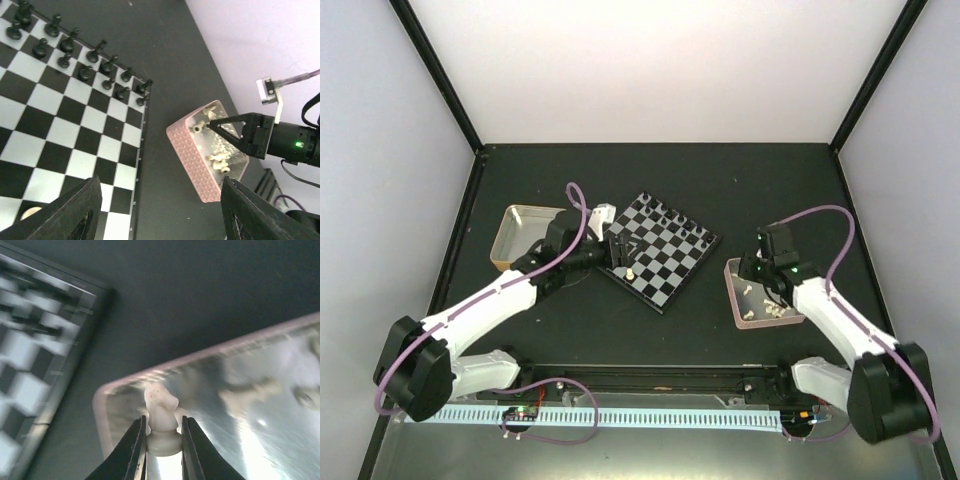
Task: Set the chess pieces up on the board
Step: Pick up the chess piece from the storage box, then place the chess piece on the chessboard.
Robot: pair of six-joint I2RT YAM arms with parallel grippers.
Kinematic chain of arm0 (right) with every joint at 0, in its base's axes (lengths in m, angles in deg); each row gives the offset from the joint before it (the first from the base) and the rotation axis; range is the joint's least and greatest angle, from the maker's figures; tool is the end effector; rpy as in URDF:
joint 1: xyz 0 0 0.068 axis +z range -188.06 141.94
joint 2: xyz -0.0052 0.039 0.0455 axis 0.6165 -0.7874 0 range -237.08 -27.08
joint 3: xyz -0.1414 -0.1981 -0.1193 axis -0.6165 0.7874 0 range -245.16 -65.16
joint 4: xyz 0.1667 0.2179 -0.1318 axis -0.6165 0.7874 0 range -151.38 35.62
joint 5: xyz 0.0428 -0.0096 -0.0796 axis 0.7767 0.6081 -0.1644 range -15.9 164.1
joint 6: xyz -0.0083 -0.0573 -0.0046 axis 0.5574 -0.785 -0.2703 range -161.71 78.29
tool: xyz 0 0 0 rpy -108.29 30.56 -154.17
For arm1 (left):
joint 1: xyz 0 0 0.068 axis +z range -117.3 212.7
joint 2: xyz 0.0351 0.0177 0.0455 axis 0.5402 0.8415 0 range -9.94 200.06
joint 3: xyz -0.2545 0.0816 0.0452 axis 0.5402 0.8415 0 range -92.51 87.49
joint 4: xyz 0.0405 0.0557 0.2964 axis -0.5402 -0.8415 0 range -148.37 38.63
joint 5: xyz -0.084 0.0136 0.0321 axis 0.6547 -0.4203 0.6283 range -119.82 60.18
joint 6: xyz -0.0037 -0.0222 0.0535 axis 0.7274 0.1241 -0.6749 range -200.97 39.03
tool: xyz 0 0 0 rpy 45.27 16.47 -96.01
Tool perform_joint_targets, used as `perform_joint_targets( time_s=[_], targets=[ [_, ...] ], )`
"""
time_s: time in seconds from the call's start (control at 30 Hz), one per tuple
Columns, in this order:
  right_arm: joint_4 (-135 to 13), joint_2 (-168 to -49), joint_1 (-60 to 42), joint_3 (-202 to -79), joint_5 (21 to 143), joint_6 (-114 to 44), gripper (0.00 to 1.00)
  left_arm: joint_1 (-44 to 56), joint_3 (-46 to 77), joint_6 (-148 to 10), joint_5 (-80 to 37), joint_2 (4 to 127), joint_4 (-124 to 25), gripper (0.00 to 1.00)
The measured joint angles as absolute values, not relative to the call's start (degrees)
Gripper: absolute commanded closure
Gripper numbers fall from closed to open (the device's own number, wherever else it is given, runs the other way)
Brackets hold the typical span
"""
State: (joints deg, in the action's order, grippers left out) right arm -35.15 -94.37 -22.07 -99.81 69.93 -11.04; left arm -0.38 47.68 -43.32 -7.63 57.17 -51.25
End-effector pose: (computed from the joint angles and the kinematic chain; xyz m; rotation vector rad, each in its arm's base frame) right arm 0.2463 0.0674 0.1505 0.3594 2.5829 0.2004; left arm 0.2456 -0.1789 0.2238 0.1755 2.2077 -1.1291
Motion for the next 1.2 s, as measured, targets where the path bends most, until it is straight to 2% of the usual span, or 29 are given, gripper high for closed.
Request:
perform_joint_targets(
  time_s=[0.23,0.43,0.53,0.67,0.83,0.9,1.2],
  targets=[
    [-45.11,-79.68,-21.63,-97.93,87.92,-14.99,0.89,-0.4,39.61,-44.52,-0.61,57.28,-55.56,0.31],
    [-55.23,-72.42,-17.74,-94.85,105.3,-15.93,0.88,-0.97,32.14,-44.28,9.07,60.06,-57.68,0.31],
    [-58.14,-70.74,-14.35,-94.72,109.54,-16.7,0.88,-2.07,29.93,-43.49,13.62,62.72,-58.77,0.32],
    [-58.27,-71.29,-8.85,-96.07,110.59,-19.65,0.88,-3.95,28.25,-42.73,17.9,66.22,-60.0,0.38],
    [-56.41,-74.02,-3.73,-98.94,107.96,-23.23,0.88,-5.28,27.2,-42.55,20.0,67.93,-62.31,0.54],
    [-55.97,-74.63,-2.7,-99.44,106.85,-23.97,0.88,-5.37,26.74,-42.66,20.35,68.41,-63.3,0.6],
    [-55.32,-76.47,-1.7,-100.05,103.75,-25.29,0.88,-6.2,26.59,-43.36,22.36,69.59,-65.53,0.75]
  ],
)
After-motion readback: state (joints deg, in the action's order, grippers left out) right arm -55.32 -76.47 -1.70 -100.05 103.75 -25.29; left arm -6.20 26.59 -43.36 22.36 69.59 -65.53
